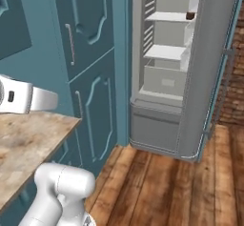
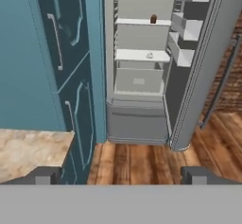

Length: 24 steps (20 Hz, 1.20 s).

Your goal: Retrieve the bottle and the shaker from the cabinet and place them next to the mixing bowl on the counter. Then add garlic from the fridge to the mixing bowl.

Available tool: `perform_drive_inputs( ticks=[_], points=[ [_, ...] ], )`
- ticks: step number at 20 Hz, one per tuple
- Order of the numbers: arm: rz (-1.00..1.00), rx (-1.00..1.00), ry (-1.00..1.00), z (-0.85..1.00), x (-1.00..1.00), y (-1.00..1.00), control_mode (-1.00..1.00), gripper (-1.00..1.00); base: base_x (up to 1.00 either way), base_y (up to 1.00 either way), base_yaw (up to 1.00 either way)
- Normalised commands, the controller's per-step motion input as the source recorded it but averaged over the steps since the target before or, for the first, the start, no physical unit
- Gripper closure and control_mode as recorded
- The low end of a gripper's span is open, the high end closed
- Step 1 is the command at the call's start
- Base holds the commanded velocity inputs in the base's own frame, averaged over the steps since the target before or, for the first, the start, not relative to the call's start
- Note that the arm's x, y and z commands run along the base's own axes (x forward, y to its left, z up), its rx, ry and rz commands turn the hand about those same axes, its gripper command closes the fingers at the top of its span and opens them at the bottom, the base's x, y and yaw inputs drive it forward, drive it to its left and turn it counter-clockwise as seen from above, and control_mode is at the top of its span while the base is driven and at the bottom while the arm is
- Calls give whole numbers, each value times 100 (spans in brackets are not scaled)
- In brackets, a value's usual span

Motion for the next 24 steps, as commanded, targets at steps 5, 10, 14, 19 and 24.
perform_drive_inputs(
  ticks=[5,10,14,19,24],
  points=[
    [0,0,0,0,0,0,100,-100,7,-62,31],
    [0,0,0,0,0,0,100,-100,22,24,4],
    [0,0,0,0,0,0,100,-100,83,18,1],
    [0,0,0,0,0,0,100,-100,26,-13,11],
    [0,0,0,0,0,0,100,-100,-94,6,6]
  ],
)
